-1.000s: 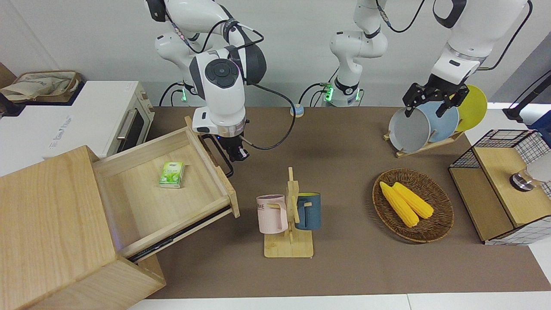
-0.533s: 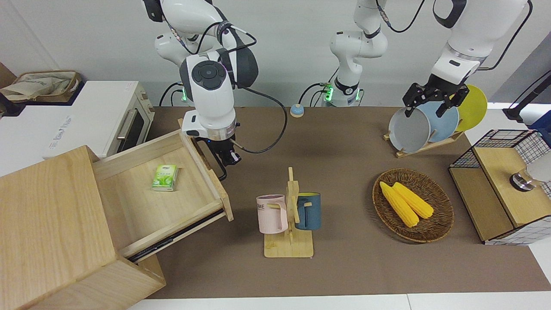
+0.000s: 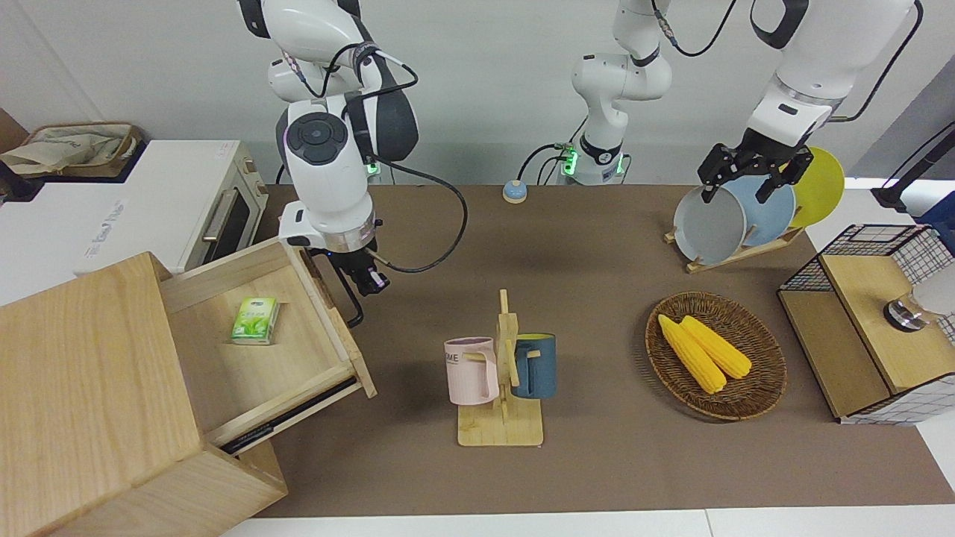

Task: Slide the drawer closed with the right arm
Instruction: 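Push the drawer front away from the robot with the right gripper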

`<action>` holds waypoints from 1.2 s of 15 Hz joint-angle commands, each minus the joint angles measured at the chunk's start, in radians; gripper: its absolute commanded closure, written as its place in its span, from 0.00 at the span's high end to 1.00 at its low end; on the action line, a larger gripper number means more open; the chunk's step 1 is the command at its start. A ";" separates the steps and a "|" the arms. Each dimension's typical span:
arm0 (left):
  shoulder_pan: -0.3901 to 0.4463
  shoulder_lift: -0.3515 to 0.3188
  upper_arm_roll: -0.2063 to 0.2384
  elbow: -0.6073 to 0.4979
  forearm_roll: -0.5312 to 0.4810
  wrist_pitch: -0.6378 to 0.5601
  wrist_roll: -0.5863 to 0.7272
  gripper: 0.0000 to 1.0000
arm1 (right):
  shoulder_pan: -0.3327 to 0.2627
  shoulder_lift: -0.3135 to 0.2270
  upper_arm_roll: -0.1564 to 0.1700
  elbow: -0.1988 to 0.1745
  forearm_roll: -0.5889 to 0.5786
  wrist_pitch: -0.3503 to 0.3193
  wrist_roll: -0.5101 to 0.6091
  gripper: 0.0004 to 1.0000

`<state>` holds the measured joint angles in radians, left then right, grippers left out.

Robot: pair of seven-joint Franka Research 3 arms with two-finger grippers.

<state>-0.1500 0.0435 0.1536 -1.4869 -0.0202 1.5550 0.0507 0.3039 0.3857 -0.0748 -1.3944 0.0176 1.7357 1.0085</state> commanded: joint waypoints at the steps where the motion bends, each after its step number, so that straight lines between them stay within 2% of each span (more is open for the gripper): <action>1: -0.017 0.013 0.017 0.020 0.011 0.000 0.008 1.00 | -0.057 -0.008 0.004 -0.015 0.033 0.024 -0.105 0.00; 8: -0.017 0.013 0.017 0.020 0.012 0.000 0.008 1.00 | -0.112 -0.008 0.004 -0.015 0.035 0.025 -0.217 0.00; 13: -0.017 0.013 0.017 0.020 0.011 0.000 0.008 1.00 | -0.135 -0.007 -0.019 -0.015 0.045 0.044 -0.292 0.00; 18: -0.017 0.013 0.017 0.020 0.012 0.000 0.008 1.00 | -0.166 -0.007 -0.020 -0.015 0.070 0.047 -0.349 0.00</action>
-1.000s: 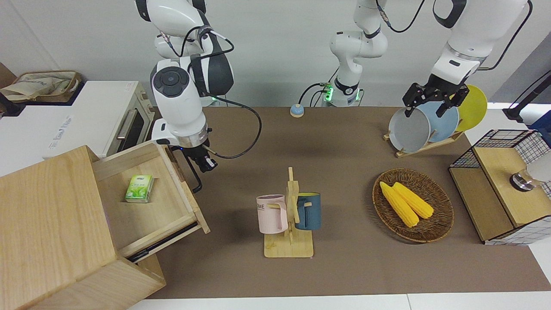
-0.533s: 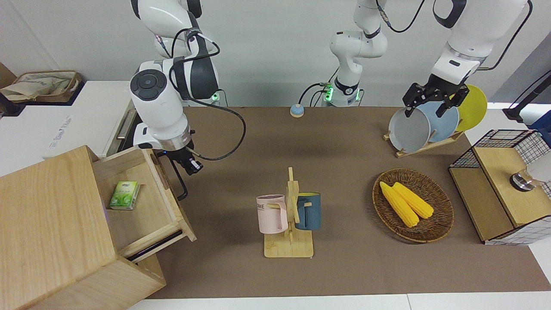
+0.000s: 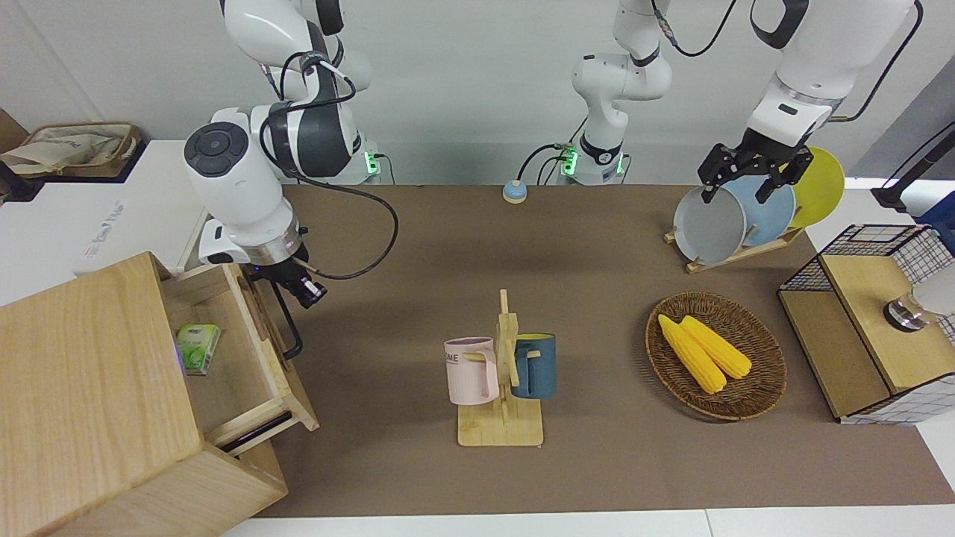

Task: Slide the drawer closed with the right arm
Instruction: 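Press the drawer fully shut with the right gripper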

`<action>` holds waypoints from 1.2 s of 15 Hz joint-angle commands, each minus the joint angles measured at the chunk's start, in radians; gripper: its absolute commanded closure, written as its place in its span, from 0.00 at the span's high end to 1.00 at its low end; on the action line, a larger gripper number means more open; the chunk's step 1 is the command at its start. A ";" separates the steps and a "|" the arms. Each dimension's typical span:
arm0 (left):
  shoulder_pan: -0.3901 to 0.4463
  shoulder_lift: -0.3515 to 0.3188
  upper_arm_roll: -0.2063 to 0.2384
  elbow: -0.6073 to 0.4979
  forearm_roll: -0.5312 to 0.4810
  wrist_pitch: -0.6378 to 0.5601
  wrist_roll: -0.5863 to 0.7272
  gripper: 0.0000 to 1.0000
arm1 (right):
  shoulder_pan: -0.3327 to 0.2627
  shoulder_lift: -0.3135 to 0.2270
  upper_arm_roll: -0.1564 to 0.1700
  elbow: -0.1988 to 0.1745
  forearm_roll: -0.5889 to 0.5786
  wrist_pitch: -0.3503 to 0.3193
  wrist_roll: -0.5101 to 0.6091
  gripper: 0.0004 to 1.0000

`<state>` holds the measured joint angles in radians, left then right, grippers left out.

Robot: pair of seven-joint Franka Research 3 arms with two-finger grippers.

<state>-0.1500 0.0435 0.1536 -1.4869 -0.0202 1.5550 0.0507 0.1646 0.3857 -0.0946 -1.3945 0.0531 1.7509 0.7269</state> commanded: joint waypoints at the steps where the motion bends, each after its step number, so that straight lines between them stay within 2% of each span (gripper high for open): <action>1: -0.017 0.013 0.017 0.020 0.012 0.000 0.008 1.00 | -0.040 -0.007 -0.001 -0.015 0.036 0.032 -0.082 0.00; 9: -0.017 0.013 0.017 0.020 0.011 0.000 0.008 1.00 | -0.115 -0.008 0.001 -0.011 0.065 0.032 -0.216 0.00; 18: -0.017 0.013 0.017 0.020 0.012 0.000 0.008 1.00 | -0.152 -0.007 0.001 -0.008 0.065 0.032 -0.300 0.00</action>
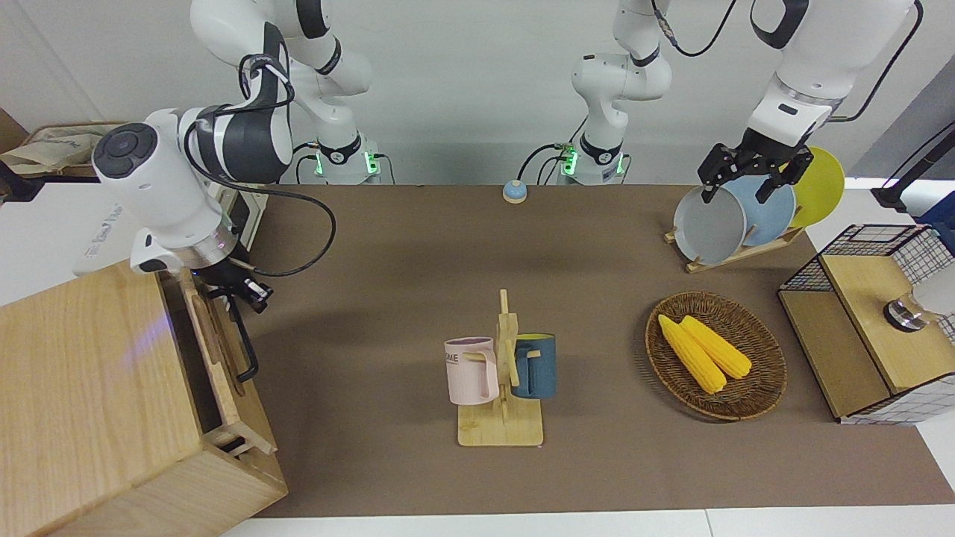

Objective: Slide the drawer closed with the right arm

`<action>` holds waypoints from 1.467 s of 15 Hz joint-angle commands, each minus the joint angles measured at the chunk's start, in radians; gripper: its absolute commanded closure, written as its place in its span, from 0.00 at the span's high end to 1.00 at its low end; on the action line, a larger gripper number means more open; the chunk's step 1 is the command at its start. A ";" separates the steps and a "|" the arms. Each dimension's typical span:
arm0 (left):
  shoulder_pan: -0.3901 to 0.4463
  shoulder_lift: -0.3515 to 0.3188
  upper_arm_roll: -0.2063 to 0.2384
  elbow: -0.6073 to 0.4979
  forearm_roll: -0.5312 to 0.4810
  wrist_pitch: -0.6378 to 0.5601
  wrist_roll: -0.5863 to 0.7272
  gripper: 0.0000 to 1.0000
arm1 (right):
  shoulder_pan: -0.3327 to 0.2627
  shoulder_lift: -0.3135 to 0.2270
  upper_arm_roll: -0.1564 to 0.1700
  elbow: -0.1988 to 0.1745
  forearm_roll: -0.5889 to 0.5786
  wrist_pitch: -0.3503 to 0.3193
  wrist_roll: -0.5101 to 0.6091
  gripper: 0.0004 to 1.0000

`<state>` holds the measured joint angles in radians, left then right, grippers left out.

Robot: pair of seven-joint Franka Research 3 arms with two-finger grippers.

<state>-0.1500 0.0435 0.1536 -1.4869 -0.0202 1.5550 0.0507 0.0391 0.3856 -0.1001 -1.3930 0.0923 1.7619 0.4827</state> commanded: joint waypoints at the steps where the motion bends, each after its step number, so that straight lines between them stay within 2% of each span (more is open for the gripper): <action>1: -0.017 0.013 0.017 0.020 0.011 0.000 0.008 1.00 | -0.033 -0.007 0.007 -0.009 0.026 0.021 -0.070 0.00; 9: -0.017 0.013 0.017 0.020 0.011 0.000 0.008 1.00 | -0.071 -0.005 0.007 -0.009 0.026 0.021 -0.145 0.00; 22: -0.017 0.013 0.017 0.020 0.012 0.000 0.008 1.00 | -0.090 -0.004 0.007 -0.008 0.024 0.021 -0.216 0.00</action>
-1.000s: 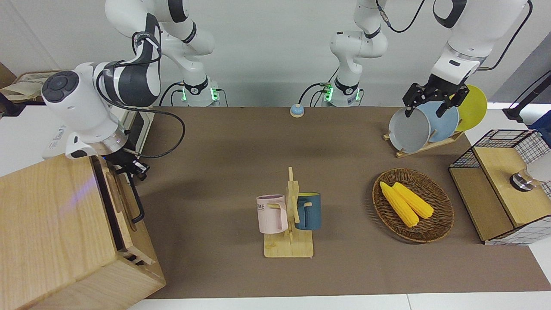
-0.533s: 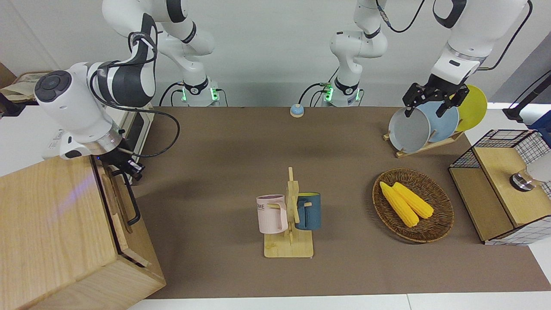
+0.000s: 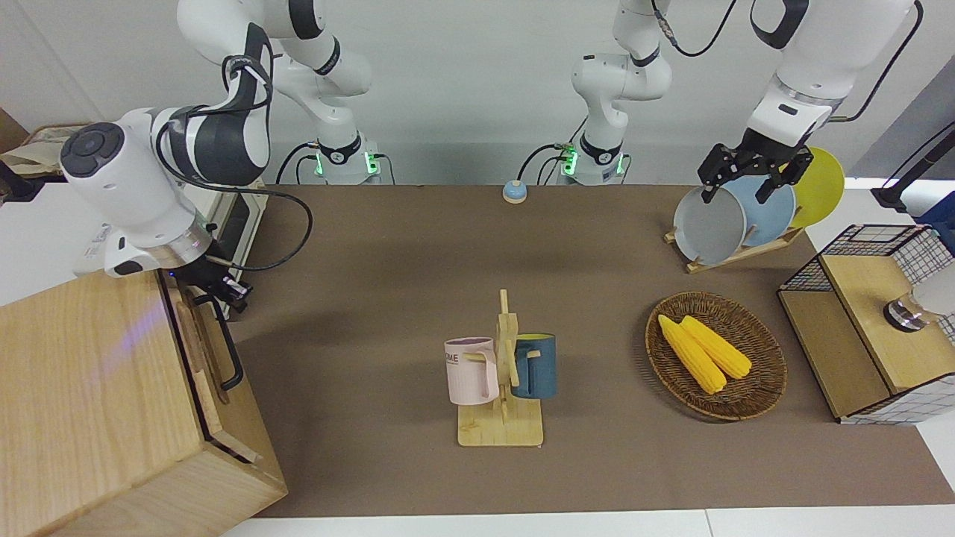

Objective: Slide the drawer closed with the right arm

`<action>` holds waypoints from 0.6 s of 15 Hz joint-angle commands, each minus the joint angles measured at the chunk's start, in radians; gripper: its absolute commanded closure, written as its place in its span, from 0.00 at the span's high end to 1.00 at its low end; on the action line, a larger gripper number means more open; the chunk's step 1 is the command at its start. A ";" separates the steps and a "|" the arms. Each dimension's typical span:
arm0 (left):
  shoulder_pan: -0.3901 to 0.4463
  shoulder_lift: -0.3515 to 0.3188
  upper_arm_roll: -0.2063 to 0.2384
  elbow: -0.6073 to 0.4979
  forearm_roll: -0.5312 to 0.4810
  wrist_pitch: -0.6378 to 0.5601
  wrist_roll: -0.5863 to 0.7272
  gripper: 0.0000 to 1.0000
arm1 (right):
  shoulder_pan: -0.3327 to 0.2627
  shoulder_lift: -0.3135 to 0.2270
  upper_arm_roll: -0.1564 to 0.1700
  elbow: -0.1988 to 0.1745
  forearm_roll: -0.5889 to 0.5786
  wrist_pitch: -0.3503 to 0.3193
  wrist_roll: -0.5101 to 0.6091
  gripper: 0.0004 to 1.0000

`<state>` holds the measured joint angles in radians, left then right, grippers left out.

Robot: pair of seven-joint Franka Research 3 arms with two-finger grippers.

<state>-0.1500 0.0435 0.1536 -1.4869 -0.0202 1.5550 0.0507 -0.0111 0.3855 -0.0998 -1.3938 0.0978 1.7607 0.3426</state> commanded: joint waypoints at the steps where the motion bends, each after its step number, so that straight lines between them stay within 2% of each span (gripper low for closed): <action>1: -0.017 0.013 0.017 0.020 0.012 0.000 0.008 1.00 | -0.040 -0.003 0.006 -0.007 0.019 0.022 -0.074 0.00; 6: -0.017 0.013 0.017 0.020 0.012 0.000 0.008 1.00 | -0.021 -0.005 0.011 -0.008 0.016 0.020 -0.059 0.00; 9: -0.017 0.013 0.017 0.020 0.011 0.000 0.008 1.00 | 0.011 -0.010 0.012 -0.008 0.010 0.013 -0.041 0.00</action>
<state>-0.1500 0.0435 0.1536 -1.4869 -0.0202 1.5550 0.0507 -0.0093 0.3855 -0.0959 -1.3936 0.0983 1.7640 0.3204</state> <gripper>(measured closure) 0.000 0.991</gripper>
